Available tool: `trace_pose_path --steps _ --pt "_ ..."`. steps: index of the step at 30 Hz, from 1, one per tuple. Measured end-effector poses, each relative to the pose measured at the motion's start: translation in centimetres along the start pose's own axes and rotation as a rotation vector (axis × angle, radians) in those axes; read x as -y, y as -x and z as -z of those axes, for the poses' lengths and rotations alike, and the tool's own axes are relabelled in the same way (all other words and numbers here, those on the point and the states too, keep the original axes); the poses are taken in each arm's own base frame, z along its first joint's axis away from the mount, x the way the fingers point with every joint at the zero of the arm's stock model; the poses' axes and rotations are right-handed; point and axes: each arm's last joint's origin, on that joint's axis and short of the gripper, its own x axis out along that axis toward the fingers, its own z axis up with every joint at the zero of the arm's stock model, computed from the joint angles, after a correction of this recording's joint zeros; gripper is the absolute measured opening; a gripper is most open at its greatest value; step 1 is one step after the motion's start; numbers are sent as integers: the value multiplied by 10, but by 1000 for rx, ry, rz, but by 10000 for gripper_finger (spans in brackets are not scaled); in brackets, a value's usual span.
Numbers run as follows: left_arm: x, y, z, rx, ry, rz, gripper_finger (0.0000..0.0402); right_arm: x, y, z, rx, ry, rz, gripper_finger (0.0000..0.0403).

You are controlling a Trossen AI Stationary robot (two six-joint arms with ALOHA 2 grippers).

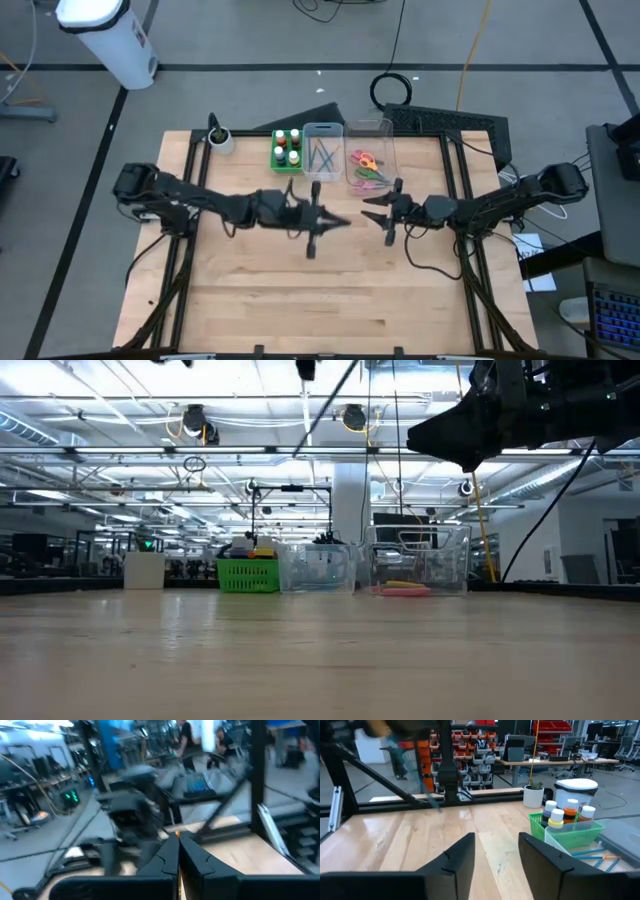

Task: Pick & Place Paint Supplies
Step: Put the blue paint brush into the white bin

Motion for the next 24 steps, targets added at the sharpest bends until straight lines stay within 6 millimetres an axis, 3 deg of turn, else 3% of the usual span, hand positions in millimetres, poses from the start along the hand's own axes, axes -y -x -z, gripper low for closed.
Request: trace_pose_path --steps 4,11,24 --pt "-22 -9 13 26 49 -17 2 -2 -5 4 6 -2 -1 175" --pt "-40 -14 24 47 36 -41 2 -5 -15 9 104 18 -2 217" --pt "-67 -12 34 -15 21 -108 3 9 -50 -9 122 56 -42 206"
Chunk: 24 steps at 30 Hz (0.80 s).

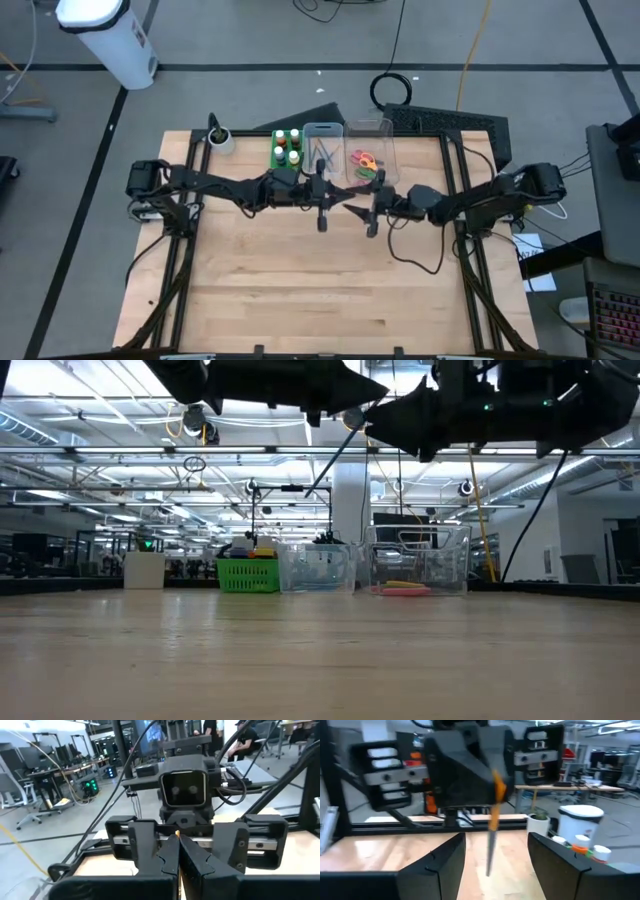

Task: Pick & Place Paint Supplies
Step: Put the blue paint brush into the white bin

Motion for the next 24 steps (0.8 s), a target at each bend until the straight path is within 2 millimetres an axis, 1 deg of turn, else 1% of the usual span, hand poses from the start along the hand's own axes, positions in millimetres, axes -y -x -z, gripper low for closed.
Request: trace_pose_path --steps 5,9,12,19,24 --pt "-8 0 3 -19 -35 -24 3 10 -2 2 -23 3 36 204" --pt "-25 2 5 -23 -59 -72 2 13 -2 5 -57 10 51 204" --pt "-42 4 8 -29 -50 -102 3 16 -2 8 -82 14 60 205" --pt "-89 14 17 -46 -39 -216 2 18 -2 9 -88 16 70 199" --pt "-118 19 25 -5 -18 -285 2 20 -2 9 -90 18 78 199"
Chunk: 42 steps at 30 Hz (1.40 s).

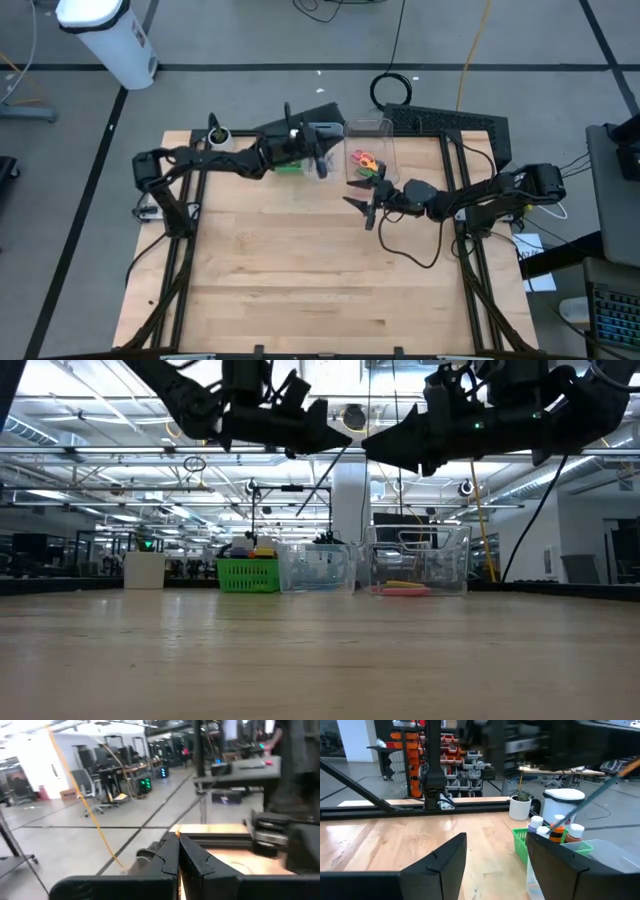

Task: Pick & Place Paint Supplies
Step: Put the blue paint brush into the white bin, then return to Home Position

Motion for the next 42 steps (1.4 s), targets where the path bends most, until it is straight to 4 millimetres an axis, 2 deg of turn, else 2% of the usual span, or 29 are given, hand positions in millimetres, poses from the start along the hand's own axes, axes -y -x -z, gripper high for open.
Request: trace_pose_path --steps 5,13,16,20,23,29,32,37,42 --pt "-18 -8 19 47 84 -55 3 0 0 2 -18 9 -2 199" --pt "-32 -18 66 -38 204 -189 8 0 0 4 -44 18 -3 199" --pt "-33 -18 72 -64 229 -217 8 0 0 4 -44 17 -1 199" --pt "-32 -17 68 -84 238 -225 20 4 0 4 -44 8 12 199" --pt "-31 -15 63 -96 252 -222 54 5 -1 5 -46 7 17 198" --pt "-32 -10 54 -147 275 -221 156 5 -1 5 -45 6 18 200" --pt "-33 -2 41 -191 260 -216 202 5 -1 5 -47 6 18 199" --pt "-31 22 -7 -189 223 -192 248 4 0 5 -50 -30 14 200" --pt "-20 59 -59 -154 229 -150 264 4 0 5 -50 -62 13 200"
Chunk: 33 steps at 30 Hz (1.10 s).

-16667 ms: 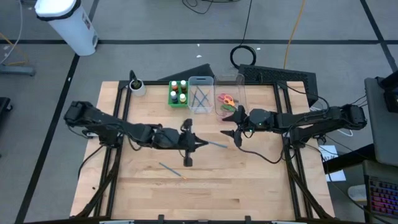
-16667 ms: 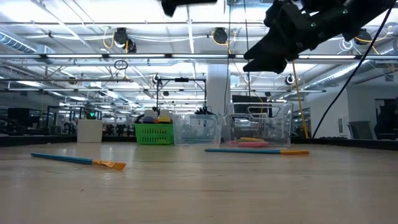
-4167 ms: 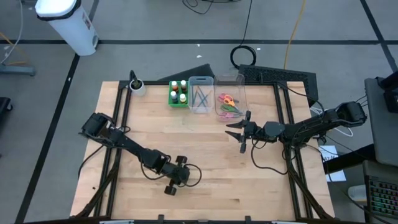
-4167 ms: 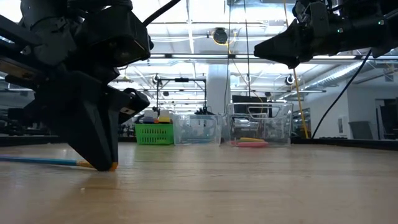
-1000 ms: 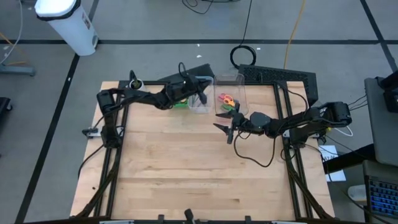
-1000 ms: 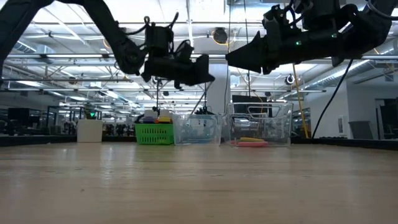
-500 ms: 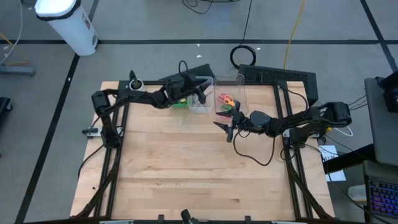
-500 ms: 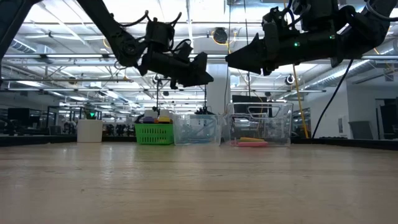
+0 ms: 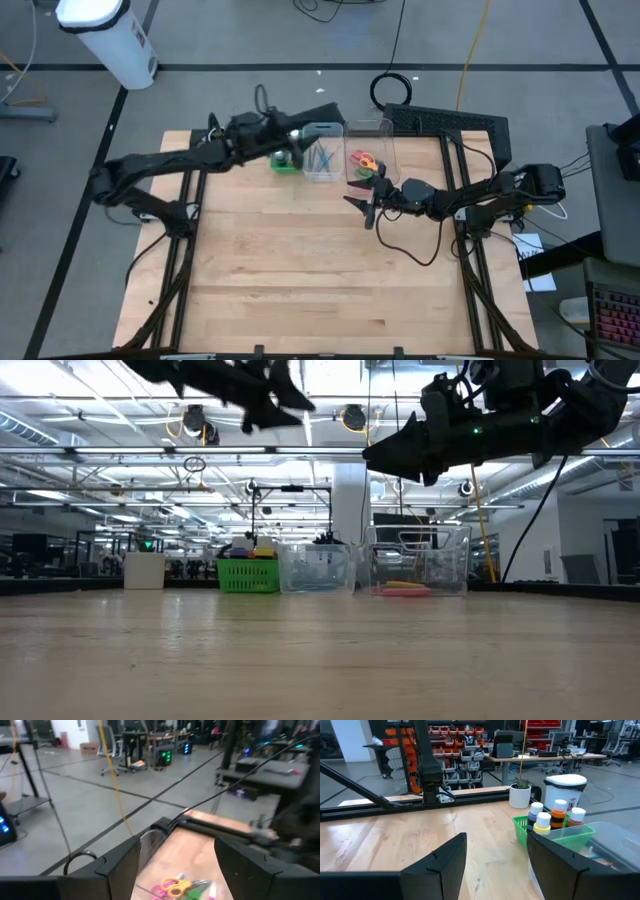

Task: Pick & Place Paint Supplies
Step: Return to Home Position

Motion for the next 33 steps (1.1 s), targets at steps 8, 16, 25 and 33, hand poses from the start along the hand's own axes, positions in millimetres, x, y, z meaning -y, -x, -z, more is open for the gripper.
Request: trace_pose_path --steps 8,16,25,33 --pt "26 75 -41 26 47 132 258 0 0 0 -2 -14 -1 198" --pt "40 140 -27 -249 -21 309 259 -2 1 0 -11 -9 -10 203" --pt "52 142 73 -497 -37 346 262 -2 1 1 -21 -7 -8 201" --pt "46 147 140 -328 -80 356 264 -3 2 2 -28 -5 -12 200"
